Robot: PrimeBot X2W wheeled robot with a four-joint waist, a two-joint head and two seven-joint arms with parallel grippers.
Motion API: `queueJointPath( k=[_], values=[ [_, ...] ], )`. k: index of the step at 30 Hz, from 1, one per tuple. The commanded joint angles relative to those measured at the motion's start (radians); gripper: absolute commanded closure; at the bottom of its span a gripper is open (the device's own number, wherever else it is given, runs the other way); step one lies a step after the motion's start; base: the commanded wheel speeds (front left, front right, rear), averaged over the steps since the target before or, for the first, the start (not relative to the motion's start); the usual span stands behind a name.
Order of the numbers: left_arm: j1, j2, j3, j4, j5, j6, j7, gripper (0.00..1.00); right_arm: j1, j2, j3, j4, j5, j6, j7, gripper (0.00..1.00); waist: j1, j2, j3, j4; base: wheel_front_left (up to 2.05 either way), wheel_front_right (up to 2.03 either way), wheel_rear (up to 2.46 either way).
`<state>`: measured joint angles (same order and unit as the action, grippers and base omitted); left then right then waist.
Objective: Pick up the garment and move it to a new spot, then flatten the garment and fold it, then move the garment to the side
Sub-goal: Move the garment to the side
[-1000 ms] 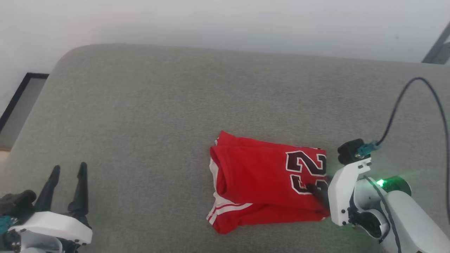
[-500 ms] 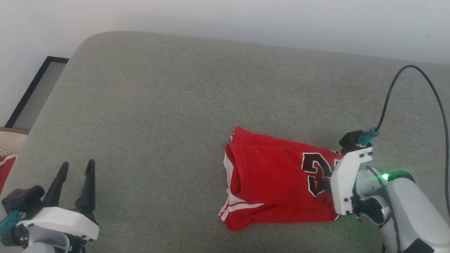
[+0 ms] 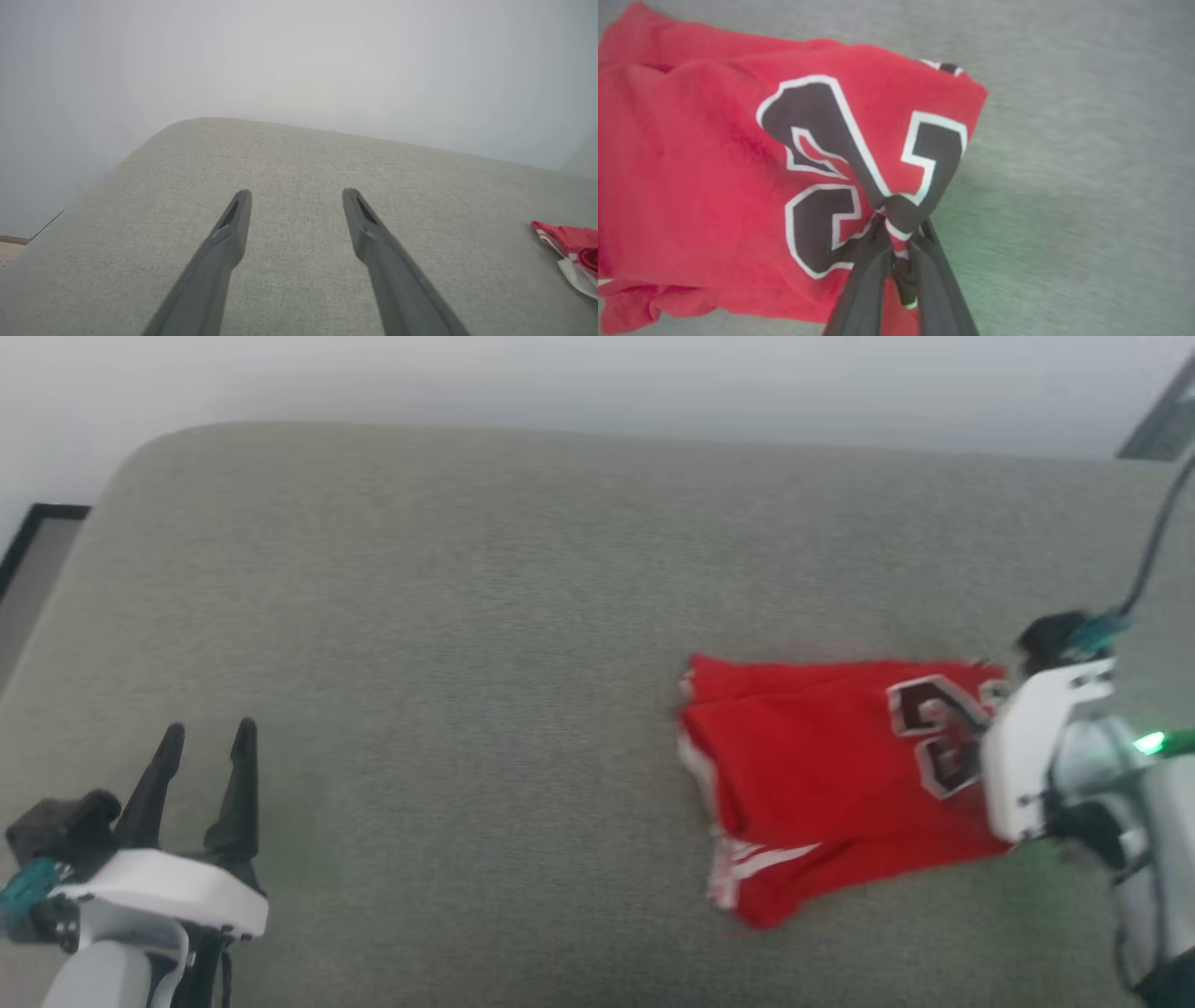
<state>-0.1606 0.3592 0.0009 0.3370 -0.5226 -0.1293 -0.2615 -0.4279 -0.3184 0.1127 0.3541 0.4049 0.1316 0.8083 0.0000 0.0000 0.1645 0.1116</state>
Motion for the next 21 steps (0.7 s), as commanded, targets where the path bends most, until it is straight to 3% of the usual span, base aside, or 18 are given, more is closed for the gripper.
queueJointPath(
  k=[1, 13, 21],
  values=[
    [-0.028, -0.002, -0.01, -0.005, 0.016, -0.002, -0.004, 0.0, -0.021, -0.029, -0.021, -0.009, -0.011, -0.001, 0.002, 1.0, 0.0, 0.0, 0.019, -0.034, 0.0, 0.0, 0.0],
    [-0.154, 0.002, -0.085, -0.017, 0.015, -0.001, -0.004, 0.0, -0.166, -0.169, -0.078, 0.001, -0.079, -0.001, -0.036, 1.0, 0.0, 0.0, 0.099, -0.162, 0.0, 0.0, 0.0],
    [-0.274, 0.025, -0.164, -0.02, 0.007, -0.001, -0.004, 0.0, -0.293, -0.231, -0.15, 0.079, -0.189, -0.001, -0.157, 1.0, 0.0, 0.0, 0.186, -0.245, 0.0, 0.0, 0.0]
  ],
)
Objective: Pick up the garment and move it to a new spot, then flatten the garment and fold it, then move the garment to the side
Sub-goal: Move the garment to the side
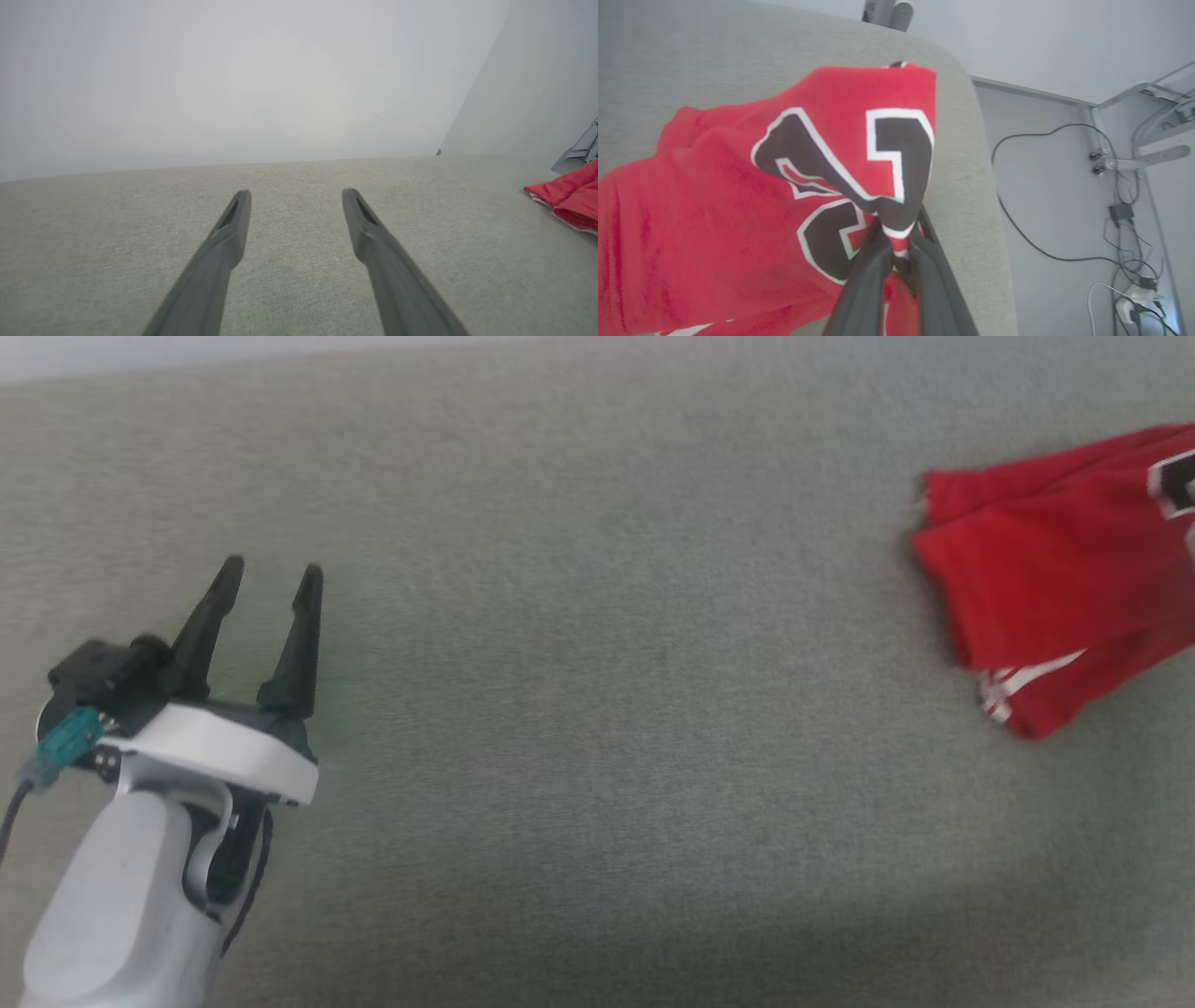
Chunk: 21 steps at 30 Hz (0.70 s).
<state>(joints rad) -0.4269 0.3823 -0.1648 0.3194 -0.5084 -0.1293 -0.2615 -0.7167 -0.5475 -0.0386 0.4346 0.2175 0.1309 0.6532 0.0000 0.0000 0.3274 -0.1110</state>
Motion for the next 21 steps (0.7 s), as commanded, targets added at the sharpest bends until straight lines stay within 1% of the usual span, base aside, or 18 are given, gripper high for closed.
queueJointPath(
  k=[1, 4, 6, 8, 13, 15, 18, 21],
  values=[
    [-0.02, 0.005, -0.006, -0.003, -0.01, -0.001, -0.004, 0.0, -0.015, -0.006, -0.008, 0.013, -0.015, 0.0, -0.019, 1.0, 0.0, 0.0, 0.032, -0.029, 0.0, 0.0, 0.0],
    [-0.055, 0.013, -0.034, -0.004, -0.013, -0.001, -0.004, 0.0, -0.053, -0.022, -0.038, 0.063, -0.067, 0.0, -0.065, 1.0, 0.0, 0.0, 0.06, -0.046, 0.0, 0.0, 0.0],
    [-0.078, 0.016, -0.052, -0.003, -0.016, -0.001, -0.004, 0.0, -0.071, -0.018, -0.062, 0.082, -0.111, 0.0, -0.086, 1.0, 0.0, 0.0, 0.078, -0.055, 0.0, 0.0, 0.0],
    [-0.103, 0.018, -0.069, -0.003, -0.018, -0.002, -0.004, 0.0, -0.087, -0.027, -0.087, 0.102, -0.157, 0.0, -0.108, 1.0, 0.0, 0.0, 0.097, -0.061, 0.0, 0.0, 0.0],
    [-0.155, 0.026, -0.107, -0.005, -0.018, -0.001, -0.004, 0.0, -0.117, -0.013, -0.146, 0.144, -0.264, 0.0, -0.157, 1.0, 0.0, 0.0, 0.141, -0.067, 0.0, 0.0, 0.0],
    [-0.175, 0.027, -0.119, -0.005, -0.019, -0.001, -0.004, 0.0, -0.132, 0.001, -0.182, 0.159, -0.312, 0.0, -0.181, 1.0, 0.0, 0.0, 0.157, -0.065, 0.0, 0.0, 0.0],
    [-0.197, 0.032, -0.135, -0.002, -0.021, -0.001, -0.004, 0.0, -0.14, 0.045, -0.231, 0.198, -0.367, 0.0, -0.201, 1.0, 0.0, 0.0, 0.177, -0.061, 0.0, 0.0, 0.0],
    [-0.216, 0.037, -0.15, 0.0, -0.025, -0.001, -0.004, 0.0, -0.158, 0.077, -0.27, 0.248, -0.403, 0.0, -0.221, 1.0, 0.0, 0.0, 0.191, -0.057, 0.0, 0.0, 0.0]
  ],
)
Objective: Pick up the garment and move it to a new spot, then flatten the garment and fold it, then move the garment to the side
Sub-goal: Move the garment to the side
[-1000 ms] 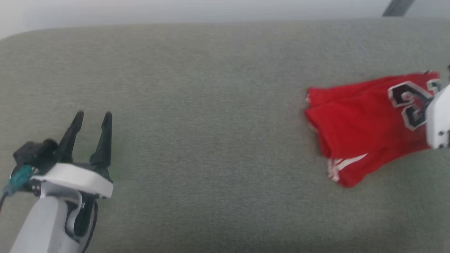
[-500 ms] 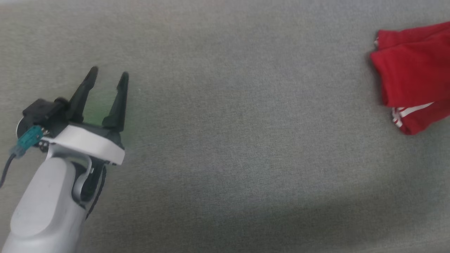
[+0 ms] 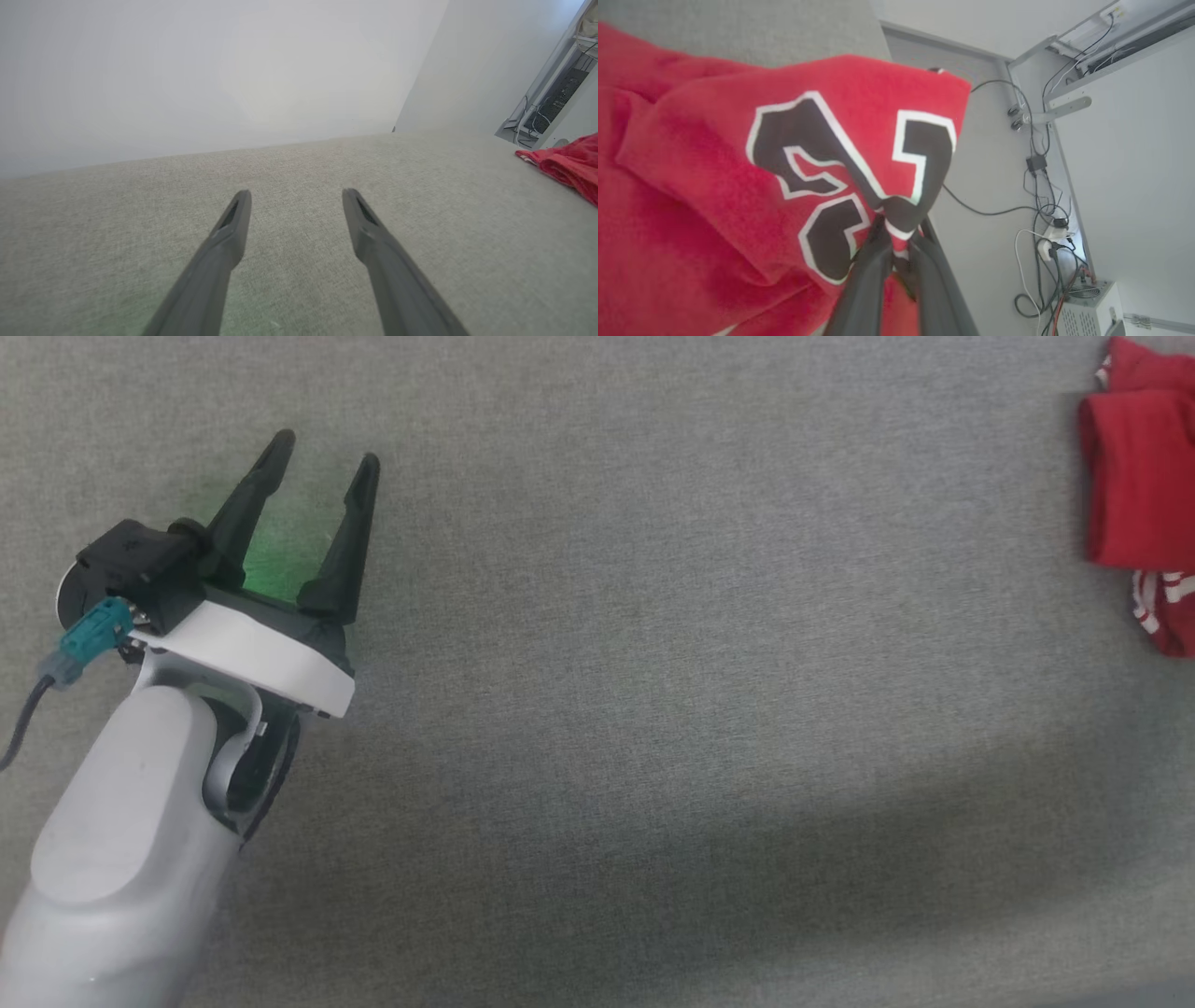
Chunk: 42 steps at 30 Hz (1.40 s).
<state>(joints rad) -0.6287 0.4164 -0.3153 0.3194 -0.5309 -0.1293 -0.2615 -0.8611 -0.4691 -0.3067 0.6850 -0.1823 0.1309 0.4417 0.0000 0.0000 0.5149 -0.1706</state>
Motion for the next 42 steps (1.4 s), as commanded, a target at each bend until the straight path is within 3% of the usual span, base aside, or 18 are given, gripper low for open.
queueJointPath(
  k=[1, 7, 8, 9, 10, 11, 12, 26, 35, 42],
  values=[
    [-0.019, 0.005, -0.003, 0.0, -0.004, -0.001, -0.004, 0.0, -0.021, 0.009, -0.01, 0.013, -0.017, 0.0, -0.019, 1.0, 0.0, 0.0, 0.007, 0.005, 0.0, 0.0, 0.0],
    [-0.035, 0.002, -0.02, 0.009, -0.012, -0.001, -0.004, 0.0, -0.051, 0.045, -0.065, 0.098, -0.072, 0.0, -0.081, 0.99, 0.0, 0.0, 0.007, 0.021, 0.0, 0.0, 0.0],
    [-0.035, 0.001, -0.018, 0.011, -0.012, -0.001, -0.004, 0.0, -0.058, 0.044, -0.078, 0.105, -0.085, 0.0, -0.089, 0.67, 0.0, 0.0, 0.004, 0.023, 0.0, 0.0, 0.0],
    [-0.035, 0.001, -0.018, 0.011, -0.012, -0.001, -0.004, 0.0, -0.058, 0.044, -0.078, 0.105, -0.085, 0.0, -0.089, 0.67, 0.0, 0.0, 0.004, 0.023, 0.0, 0.0, 0.0],
    [-0.033, 0.0, -0.015, 0.012, -0.014, -0.001, -0.004, 0.0, -0.061, 0.043, -0.085, 0.113, -0.098, 0.0, -0.097, 0.49, 0.0, 0.0, -0.001, 0.025, 0.0, 0.0, 0.0],
    [-0.028, 0.0, -0.013, 0.012, -0.014, -0.001, -0.004, 0.0, -0.064, 0.045, -0.092, 0.121, -0.105, 0.0, -0.104, 0.12, 0.0, 0.0, -0.007, 0.027, 0.0, 0.0, 0.0],
    [-0.021, -0.001, -0.005, 0.013, -0.017, -0.001, -0.004, 0.0, -0.069, 0.048, -0.1, 0.126, -0.111, 0.0, -0.111, 0.0, 0.0, 0.0, -0.014, 0.028, 0.0, 0.0, 0.0],
    [0.131, -0.02, 0.141, 0.034, 0.005, -0.001, -0.004, 0.0, -0.043, 0.083, -0.113, 0.204, -0.042, 0.0, -0.235, 0.0, 0.0, 0.0, -0.184, 0.062, 0.0, 0.0, 0.0],
    [0.28, -0.028, 0.227, 0.065, 0.029, -0.001, -0.004, 0.0, 0.052, 0.142, 0.024, 0.222, 0.09, 0.0, -0.386, 0.0, 0.0, 0.0, -0.339, 0.119, 0.0, 0.0, 0.0],
    [0.394, -0.015, 0.267, 0.056, -0.021, -0.001, -0.004, 0.0, 0.161, 0.167, 0.15, 0.202, 0.214, 0.0, -0.502, 0.0, 0.0, 0.0, -0.422, 0.164, 0.0, 0.0, 0.0]
  ],
)
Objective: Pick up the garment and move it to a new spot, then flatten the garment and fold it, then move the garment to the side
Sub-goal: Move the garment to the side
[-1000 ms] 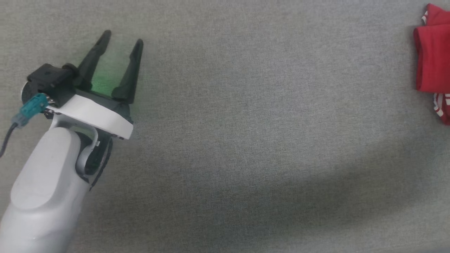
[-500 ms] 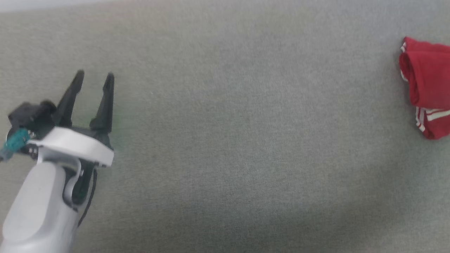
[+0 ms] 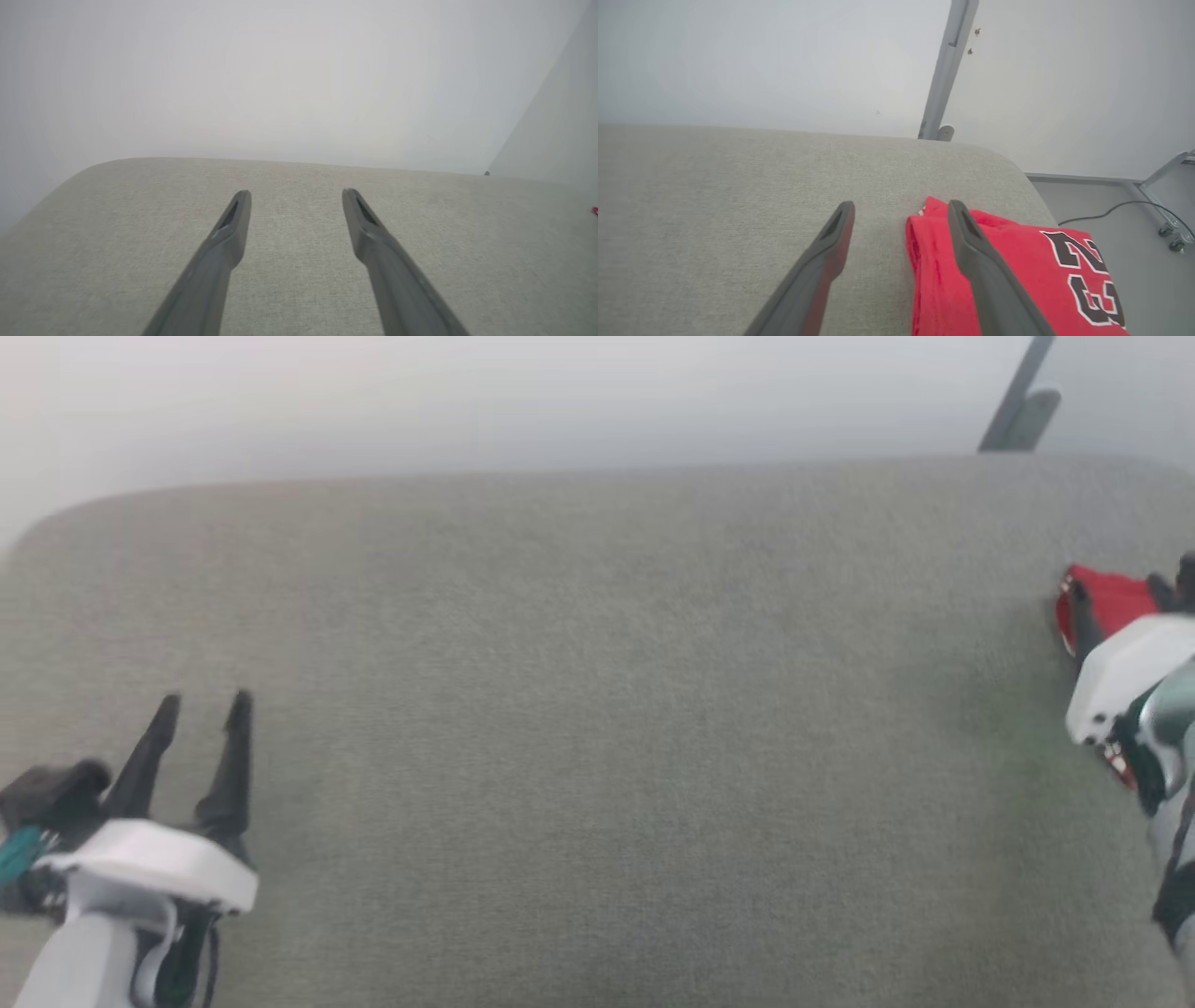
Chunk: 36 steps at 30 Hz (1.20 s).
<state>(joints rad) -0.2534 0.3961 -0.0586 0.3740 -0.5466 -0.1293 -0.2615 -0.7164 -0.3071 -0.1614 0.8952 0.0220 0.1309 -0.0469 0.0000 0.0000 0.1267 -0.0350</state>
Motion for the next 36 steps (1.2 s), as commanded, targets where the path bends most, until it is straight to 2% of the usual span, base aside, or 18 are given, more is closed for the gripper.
queueJointPath(
  k=[1, 10, 16, 24, 36],
  values=[
    [0.033, 0.007, 0.022, 0.001, -0.012, -0.001, -0.004, 0.0, 0.031, 0.011, 0.015, -0.015, 0.027, 0.0, -0.025, 0.0, 0.0, 0.0, -0.045, 0.034, 0.0, 0.0, 0.0],
    [0.167, 0.01, 0.098, -0.036, -0.028, -0.001, -0.004, 0.0, 0.19, 0.038, 0.118, -0.114, 0.147, 0.0, -0.116, 0.0, 0.0, 0.0, -0.11, 0.07, 0.0, 0.0, 0.0],
    [0.223, 0.003, 0.135, -0.05, -0.016, -0.001, -0.004, 0.0, 0.289, 0.055, 0.149, -0.179, 0.163, 0.0, -0.15, 0.0, 0.0, 0.0, -0.133, 0.078, 0.0, 0.0, 0.0],
    [0.281, -0.005, 0.163, -0.08, -0.006, -0.001, -0.004, 0.0, 0.425, 0.101, 0.113, -0.297, 0.137, 0.0, -0.188, 0.0, 0.0, 0.0, -0.141, 0.071, 0.0, 0.0, 0.0],
    [0.313, -0.001, 0.154, -0.104, -0.024, -0.001, -0.004, 0.0, 0.597, 0.207, 0.04, -0.471, 0.085, 0.0, -0.187, 0.0, 0.0, 0.0, -0.133, 0.043, 0.0, 0.0, 0.0]
  ],
)
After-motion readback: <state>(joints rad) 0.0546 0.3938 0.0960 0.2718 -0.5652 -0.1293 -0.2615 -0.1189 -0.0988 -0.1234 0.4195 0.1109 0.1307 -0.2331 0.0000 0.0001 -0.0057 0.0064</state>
